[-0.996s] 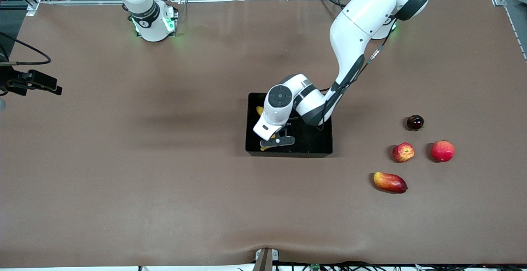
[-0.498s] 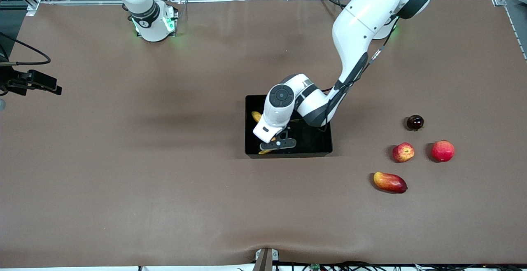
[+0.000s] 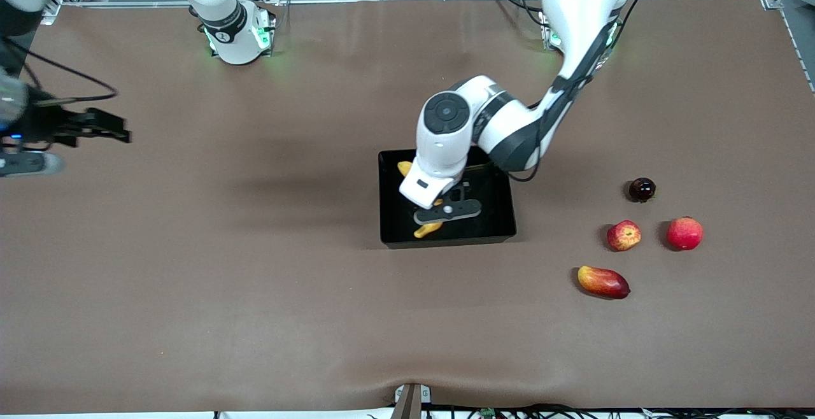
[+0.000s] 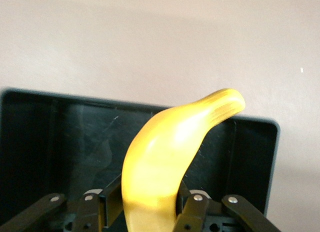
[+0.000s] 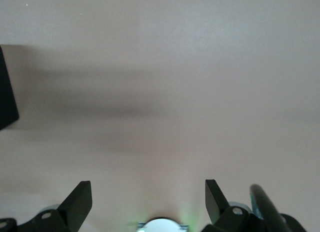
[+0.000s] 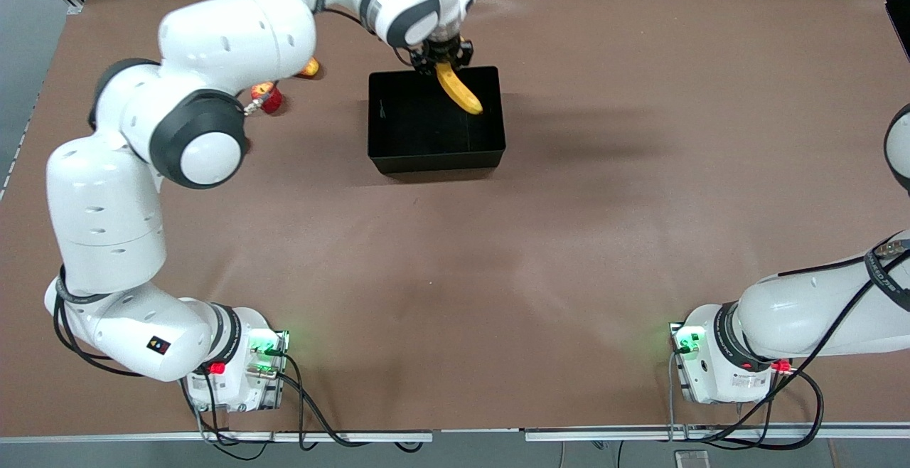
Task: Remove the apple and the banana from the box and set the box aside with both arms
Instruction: 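Lift the banana out of the box and carry it toward the mango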
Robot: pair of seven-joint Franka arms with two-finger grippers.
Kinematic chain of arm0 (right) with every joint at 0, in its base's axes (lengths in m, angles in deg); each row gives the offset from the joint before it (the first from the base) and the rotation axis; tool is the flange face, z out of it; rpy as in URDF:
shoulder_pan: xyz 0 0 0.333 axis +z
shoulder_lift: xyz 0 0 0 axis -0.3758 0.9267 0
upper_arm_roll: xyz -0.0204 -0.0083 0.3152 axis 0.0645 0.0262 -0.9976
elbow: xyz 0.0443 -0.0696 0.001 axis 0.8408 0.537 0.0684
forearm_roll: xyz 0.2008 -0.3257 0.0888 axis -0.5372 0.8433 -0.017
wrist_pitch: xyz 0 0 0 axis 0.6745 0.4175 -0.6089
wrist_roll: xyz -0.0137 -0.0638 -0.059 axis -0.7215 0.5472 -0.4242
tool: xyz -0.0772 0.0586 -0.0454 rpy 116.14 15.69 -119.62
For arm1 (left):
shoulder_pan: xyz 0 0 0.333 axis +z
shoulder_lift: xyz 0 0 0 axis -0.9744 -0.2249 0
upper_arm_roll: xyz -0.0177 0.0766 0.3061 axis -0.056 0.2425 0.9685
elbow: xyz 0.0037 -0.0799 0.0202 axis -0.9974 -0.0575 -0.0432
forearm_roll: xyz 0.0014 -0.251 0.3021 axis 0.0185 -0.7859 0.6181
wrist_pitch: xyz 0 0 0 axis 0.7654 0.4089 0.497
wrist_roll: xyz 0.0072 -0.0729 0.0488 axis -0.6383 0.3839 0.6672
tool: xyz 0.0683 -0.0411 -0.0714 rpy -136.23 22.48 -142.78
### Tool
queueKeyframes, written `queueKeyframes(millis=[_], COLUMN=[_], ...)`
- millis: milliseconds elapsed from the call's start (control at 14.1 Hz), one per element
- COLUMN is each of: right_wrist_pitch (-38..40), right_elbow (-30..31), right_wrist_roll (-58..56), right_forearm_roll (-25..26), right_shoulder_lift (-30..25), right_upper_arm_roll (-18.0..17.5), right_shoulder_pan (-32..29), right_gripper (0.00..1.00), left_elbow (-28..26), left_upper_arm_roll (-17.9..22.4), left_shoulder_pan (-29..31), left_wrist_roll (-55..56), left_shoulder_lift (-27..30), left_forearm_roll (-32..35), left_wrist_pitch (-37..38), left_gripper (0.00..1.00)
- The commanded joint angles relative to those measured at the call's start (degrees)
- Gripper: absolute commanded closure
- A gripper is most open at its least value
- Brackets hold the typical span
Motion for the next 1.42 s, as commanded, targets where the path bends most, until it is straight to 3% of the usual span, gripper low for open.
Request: queueKeyframes(millis=[0,213,427,711,996,1209,1351], right_wrist_pitch=[-0.49,-9.26,-16.82,-32.71,-43.1,-51.45,-55.15], right_elbow=[2.6,9.97,14.11,21.32,22.04,21.16,19.76], right_wrist_roll=[6.72,7.07,16.61,24.63,31.24,36.84,37.74], right_forearm_roll=[-1.17,-6.53,-6.72,-6.72,-6.54,-6.1,-6.01], right_shoulder_lift=[-0.09,-0.79,-0.18,3.14,10.0,15.71,19.31], right_upper_arm_roll=[0.16,0.16,0.16,0.16,0.25,0.25,0.25], right_shoulder_pan=[6.16,8.45,15.11,23.55,29.71,33.76,34.47], right_gripper=[0.0,0.0,0.0,0.0,0.0,0.0,0.0], left_elbow=[-1.66,-1.84,-1.84,-1.58,0.44,2.29,2.56], left_upper_arm_roll=[-0.52,-0.43,-0.43,0.09,1.4,5.71,6.51], left_shoulder_pan=[5.03,12.23,20.32,29.64,35.71,35.81,35.81], left_wrist_roll=[-5.94,-17.97,-30.01,-49.08,-61.76,-69.49,-74.85], left_shoulder_lift=[4.36,6.13,6.04,3.94,-1.23,-6.16,-8.8], left_forearm_roll=[-0.23,-0.5,-0.41,0.47,2.74,3.28,3.28], left_wrist_pitch=[3.34,6.51,6.87,6.0,-1.45,-8.75,-11.22], left_gripper=[1.0,1.0,1.0,1.0,1.0,1.0,1.0])
